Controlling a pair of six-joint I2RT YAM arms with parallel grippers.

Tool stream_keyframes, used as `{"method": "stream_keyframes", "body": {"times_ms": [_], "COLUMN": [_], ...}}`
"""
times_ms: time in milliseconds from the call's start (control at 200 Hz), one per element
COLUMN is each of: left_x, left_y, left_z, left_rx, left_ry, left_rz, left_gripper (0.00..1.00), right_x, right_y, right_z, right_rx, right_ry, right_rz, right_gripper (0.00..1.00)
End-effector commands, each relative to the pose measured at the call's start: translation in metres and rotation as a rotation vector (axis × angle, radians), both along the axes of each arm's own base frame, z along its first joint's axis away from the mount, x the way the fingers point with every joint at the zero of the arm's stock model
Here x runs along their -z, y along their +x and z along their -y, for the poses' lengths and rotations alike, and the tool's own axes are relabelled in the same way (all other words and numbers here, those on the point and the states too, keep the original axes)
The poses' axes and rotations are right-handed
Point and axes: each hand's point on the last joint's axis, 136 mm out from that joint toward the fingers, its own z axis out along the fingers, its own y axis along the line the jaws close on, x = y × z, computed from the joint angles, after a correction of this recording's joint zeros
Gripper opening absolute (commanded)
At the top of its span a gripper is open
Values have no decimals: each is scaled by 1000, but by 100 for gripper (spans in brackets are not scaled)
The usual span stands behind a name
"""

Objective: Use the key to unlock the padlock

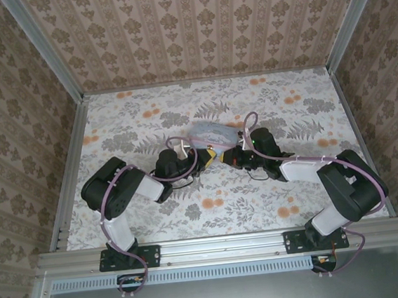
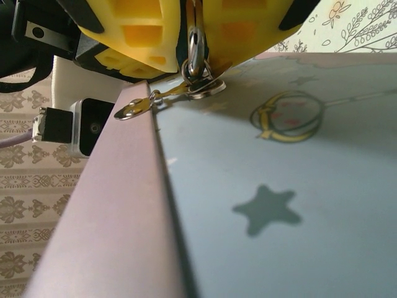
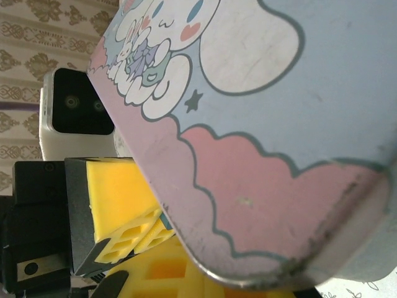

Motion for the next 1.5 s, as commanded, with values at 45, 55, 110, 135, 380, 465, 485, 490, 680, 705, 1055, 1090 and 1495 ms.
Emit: {"method": "stream_keyframes", "body": {"times_ms": [45,55,110,135,380,465,485,490,680,705,1055,1090,1495], "left_x": [-41,-41,-41,-41,-43,-41,-41,-41,-40,-41,-42,-42,-36], "left_y": [-51,-51,-51,-51,-51,-50,-50,-50,-50,-50,-51,-50,-53], "left_z": [20,19,19,19,18,17,17,17,19,19,21,21,21], "left_rx": [260,258,257,256,249,241,240,239,234,233,226,225,229], "left_ry": [-103,-103,-103,-103,-105,-102,-101,-101,-100,-101,-97,-98,-87], "left_rz": [104,103,103,104,104,103,102,102,99,102,115,117,104], "left_gripper": [0,0,0,0,0,0,0,0,0,0,0,0,0], "right_x": [-24,-24,-25,-25,-23,-21,-20,-20,-17,-17,-26,-29,-16], "right_y": [16,16,19,19,23,23,23,22,20,19,34,36,38], "right_z": [-11,-12,-12,-12,-10,-14,-14,-15,-23,-24,-30,-31,-27], "right_rx": [37,42,79,96,189,164,160,158,102,95,204,212,132], "right_ry": [148,163,232,262,414,375,360,356,187,154,426,463,245], "right_rz": [48,44,12,-6,-110,-114,-112,-114,-35,-21,-148,-158,-109], "right_gripper": [0,0,0,0,0,0,0,0,0,0,0,0,0]}}
